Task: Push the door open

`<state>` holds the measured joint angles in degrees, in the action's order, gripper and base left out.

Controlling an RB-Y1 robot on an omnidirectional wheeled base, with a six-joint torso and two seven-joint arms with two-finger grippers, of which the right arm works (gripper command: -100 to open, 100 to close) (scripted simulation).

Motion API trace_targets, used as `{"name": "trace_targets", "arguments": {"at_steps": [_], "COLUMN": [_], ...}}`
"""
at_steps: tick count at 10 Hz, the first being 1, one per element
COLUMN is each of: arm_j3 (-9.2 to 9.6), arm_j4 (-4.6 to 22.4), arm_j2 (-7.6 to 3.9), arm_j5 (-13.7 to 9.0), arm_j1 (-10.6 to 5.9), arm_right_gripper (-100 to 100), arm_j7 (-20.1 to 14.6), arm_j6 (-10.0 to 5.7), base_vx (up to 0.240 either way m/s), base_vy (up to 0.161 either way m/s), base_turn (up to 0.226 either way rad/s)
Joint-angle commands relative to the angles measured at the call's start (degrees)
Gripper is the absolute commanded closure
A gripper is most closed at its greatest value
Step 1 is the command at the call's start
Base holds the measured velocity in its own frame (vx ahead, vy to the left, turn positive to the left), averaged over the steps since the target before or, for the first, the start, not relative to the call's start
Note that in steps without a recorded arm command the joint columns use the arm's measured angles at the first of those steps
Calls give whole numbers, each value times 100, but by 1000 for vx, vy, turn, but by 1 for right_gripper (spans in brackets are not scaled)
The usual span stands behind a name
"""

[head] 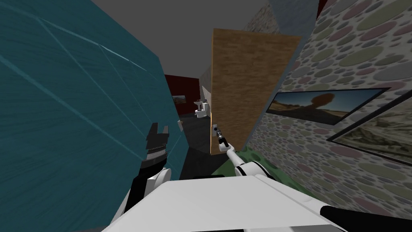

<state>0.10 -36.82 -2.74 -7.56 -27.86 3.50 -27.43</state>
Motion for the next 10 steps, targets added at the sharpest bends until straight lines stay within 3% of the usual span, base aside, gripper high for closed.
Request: {"name": "trace_targets", "arguments": {"at_steps": [1, 3, 4, 9, 10], "arm_j3": [-16, -20, -20, -20, -66], "arm_j4": [8, 29, 29, 29, -11], "arm_j2": [38, 53, 53, 53, 6], "arm_j5": [-4, -6, -6, -6, 1], "arm_j1": [8, -4, -4, -4, 38], "arm_right_gripper": [-100, -100, 100, 100, 100], "arm_j7": [5, 7, 7, 7, 41], "arm_j6": [-24, -32, -32, -32, -3], "base_vx": [205, 148, -12, -17, 87], "base_vy": [23, 18, -1, -2, -4], "base_turn": [30, 14, -6, 0, -41]}}
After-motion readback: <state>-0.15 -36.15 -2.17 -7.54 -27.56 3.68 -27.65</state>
